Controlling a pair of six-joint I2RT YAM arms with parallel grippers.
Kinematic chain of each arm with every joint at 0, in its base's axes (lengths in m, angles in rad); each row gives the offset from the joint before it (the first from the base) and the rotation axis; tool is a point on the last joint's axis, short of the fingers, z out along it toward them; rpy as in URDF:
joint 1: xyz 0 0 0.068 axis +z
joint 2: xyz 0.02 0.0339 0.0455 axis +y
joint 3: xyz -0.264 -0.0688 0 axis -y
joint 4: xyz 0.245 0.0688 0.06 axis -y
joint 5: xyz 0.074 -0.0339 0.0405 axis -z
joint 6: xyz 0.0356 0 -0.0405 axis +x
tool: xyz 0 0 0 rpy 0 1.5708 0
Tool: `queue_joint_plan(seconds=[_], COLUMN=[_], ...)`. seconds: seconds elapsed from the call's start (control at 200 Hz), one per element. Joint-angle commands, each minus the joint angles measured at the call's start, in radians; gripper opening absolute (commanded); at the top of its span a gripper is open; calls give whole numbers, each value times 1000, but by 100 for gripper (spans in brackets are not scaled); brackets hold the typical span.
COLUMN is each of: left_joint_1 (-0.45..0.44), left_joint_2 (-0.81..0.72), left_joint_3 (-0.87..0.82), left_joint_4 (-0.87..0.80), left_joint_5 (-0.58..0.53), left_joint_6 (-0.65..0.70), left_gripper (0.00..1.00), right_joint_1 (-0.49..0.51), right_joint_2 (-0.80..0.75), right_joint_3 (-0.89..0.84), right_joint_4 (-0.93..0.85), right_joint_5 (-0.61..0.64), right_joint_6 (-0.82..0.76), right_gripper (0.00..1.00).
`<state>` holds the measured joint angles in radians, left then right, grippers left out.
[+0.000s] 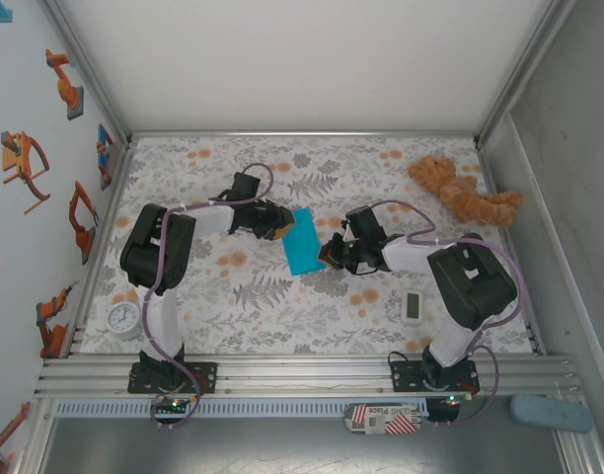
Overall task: Fold a paper plane with a square sheet of paper (pick it up from the middle)
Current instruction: Fold the triangle a second time at the center of the table.
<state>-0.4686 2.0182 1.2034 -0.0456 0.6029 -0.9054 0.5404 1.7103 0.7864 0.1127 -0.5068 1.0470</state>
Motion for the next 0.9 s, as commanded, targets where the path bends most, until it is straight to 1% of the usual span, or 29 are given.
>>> queue_joint_plan(seconds=[0.0,0.22,0.346,0.541,0.711,0.891], left_joint_1=[-7,-11,-13,-13,-13,-13], left_joint_2=[32,58,71,76,74,73], left_joint_3=[18,38,42,44,43,38], left_joint_4=[-48,-117,-141,-151,-158,-164], left_joint_5=[-2,-30,-40,-46,-54,-63], left_joint_6=[25,58,71,79,82,85], left_gripper=[35,34,28,27,23,22], right_joint_1=[9,17,29,47,62,72], right_joint_2=[-23,-6,19,79,129,172], right_joint_3=[10,47,95,160,208,237], right_joint_4=[-20,-35,-52,-53,-40,-3], right_joint_5=[8,-14,-27,-42,-28,-7], right_joint_6=[-23,-49,-63,-62,-56,-36], right_gripper=[0,0,0,0,0,0])
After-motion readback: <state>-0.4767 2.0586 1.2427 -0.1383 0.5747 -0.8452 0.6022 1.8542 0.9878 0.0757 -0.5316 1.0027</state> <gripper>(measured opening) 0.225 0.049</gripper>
